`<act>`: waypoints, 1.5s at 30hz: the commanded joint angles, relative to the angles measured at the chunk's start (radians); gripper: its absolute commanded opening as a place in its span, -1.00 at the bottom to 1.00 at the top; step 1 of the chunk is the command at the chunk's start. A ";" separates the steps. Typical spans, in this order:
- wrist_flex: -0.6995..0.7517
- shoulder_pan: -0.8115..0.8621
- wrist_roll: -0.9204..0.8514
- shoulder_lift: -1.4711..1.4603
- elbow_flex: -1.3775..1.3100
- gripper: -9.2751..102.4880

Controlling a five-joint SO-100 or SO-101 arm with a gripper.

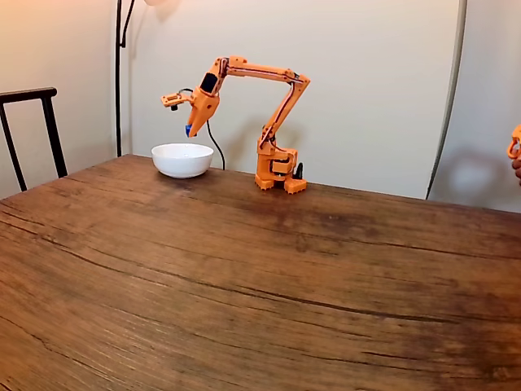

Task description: Grasp the cube and drop it in the bowl

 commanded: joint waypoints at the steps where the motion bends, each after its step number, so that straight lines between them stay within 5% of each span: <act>1: -0.086 0.032 0.005 0.009 0.025 -0.75; 6: -0.190 0.037 0.038 -0.095 0.034 -0.73; 17: -0.276 0.023 0.038 -0.261 0.023 -0.30; 24: -0.183 -0.017 0.032 -0.252 -0.060 -0.34; 32: -0.008 -0.137 0.003 -0.101 -0.164 -0.78; 45: 0.301 -0.583 -0.164 0.334 -0.150 -0.82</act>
